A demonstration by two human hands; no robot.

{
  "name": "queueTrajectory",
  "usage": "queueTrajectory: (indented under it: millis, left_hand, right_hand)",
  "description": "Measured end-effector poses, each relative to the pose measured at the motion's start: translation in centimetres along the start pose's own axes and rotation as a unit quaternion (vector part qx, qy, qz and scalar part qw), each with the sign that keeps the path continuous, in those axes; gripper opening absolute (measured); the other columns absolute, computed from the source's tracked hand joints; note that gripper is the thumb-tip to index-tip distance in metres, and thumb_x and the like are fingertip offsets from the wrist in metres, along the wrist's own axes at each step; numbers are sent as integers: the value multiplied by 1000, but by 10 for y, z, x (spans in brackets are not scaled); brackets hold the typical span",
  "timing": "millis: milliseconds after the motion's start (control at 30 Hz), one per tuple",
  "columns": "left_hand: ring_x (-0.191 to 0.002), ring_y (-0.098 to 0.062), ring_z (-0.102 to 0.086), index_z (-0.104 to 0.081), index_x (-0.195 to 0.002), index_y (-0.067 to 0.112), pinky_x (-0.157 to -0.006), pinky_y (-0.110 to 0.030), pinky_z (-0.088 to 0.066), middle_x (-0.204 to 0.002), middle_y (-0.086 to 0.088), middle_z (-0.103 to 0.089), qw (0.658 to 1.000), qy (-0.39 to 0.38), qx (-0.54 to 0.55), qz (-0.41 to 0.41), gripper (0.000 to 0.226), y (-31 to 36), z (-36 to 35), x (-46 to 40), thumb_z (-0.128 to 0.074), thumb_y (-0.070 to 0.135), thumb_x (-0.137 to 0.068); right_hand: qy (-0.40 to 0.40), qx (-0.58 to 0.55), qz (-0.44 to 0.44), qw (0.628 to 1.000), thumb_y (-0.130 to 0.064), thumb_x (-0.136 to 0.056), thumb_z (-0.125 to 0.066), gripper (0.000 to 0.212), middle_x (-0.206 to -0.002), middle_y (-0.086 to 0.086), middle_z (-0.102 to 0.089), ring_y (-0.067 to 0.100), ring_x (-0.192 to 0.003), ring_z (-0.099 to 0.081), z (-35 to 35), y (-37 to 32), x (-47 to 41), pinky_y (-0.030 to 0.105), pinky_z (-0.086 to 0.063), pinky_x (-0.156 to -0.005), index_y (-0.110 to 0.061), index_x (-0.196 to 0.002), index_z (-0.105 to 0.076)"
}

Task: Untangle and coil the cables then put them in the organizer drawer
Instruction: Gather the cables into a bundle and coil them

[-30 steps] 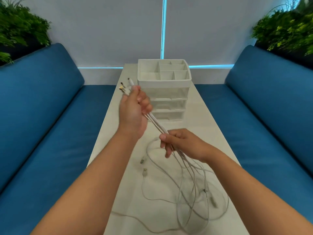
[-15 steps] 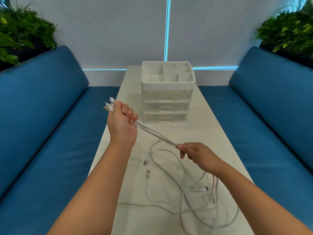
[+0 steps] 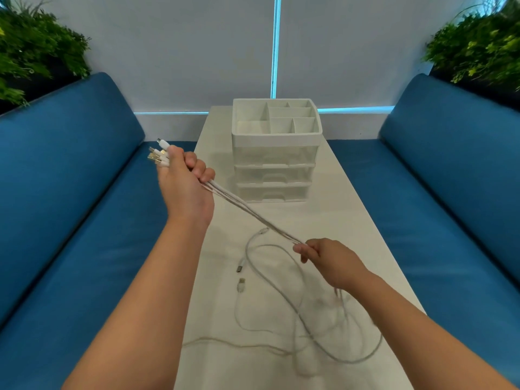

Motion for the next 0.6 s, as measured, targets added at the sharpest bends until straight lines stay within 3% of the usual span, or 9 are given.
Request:
queueTrajectory:
  millis: [67,133,200,333,400,500,600]
  left_hand:
    - [-49,-7,-29,-39,-80,16,-45,-21,-30,-60,7,-39,1000,5,6,-1,25,1,2,0,-40,19,-105]
    - [-49,-7,-29,-39,-81,16,-44,-21,-29,-59,7,-39,1000,17,18,1,24,3,9,-4,-40,18,-104]
    - [-48,-8,-29,-39,-80,16,-44,-21,-29,-59,7,-39,999,33,24,5,24,4,19,-8,-41,16,-104]
    - [-48,-8,-26,-40,-80,16,-42,-20,-26,-58,8,-38,998,60,24,19,25,1,35,-14,-40,16,-104]
    - [-47,-8,-25,-39,-79,16,-41,-20,-25,-58,8,-37,997,66,7,26,25,-3,39,-13,-39,17,-104]
    - [-47,-7,-25,-39,-81,17,-42,-20,-25,-60,8,-37,998,57,-30,27,24,-11,36,-4,-39,20,-105]
    - [-47,-7,-26,-39,-81,18,-42,-20,-26,-59,9,-38,998,39,-49,20,25,-16,26,3,-40,21,-105]
  right_hand:
    - [23,24,-25,999,-68,-90,-38,58,-58,-12,-53,10,-58,-51,4,7,-1,27,-37,-58,-18,-70,-59]
    - [-33,-130,-43,990,-73,-81,-48,61,-53,-9,-47,12,-54,-49,-2,17,2,27,-36,-63,-17,-57,-46]
    - [-88,-272,-27,958,-66,-80,-53,55,-58,-5,-41,15,-60,-51,-7,20,8,28,-39,-71,-16,-61,-39]
    - [-137,-375,7,917,-49,-93,-45,42,-64,-5,-32,15,-58,-31,-6,25,21,26,-40,-63,-13,-77,-56]
    - [-140,-332,3,933,-42,-98,-45,37,-64,-10,-40,12,-59,-35,-5,32,22,23,-35,-65,-16,-83,-66]
    - [-120,-223,-16,967,-47,-94,-54,29,-77,-14,-67,7,-73,-60,-6,41,15,21,-41,-72,-27,-87,-74]
    - [-29,-76,-47,996,-57,-91,-53,39,-66,-2,-62,18,-62,-53,-7,51,1,30,-38,-63,-26,-72,-68]
Point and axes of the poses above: each hand's wrist, its own x-axis away from the middle knuckle, its own z-axis out of the back of the hand, y = z × x, the point moved 6 cm from there along -x, towards the middle knuckle
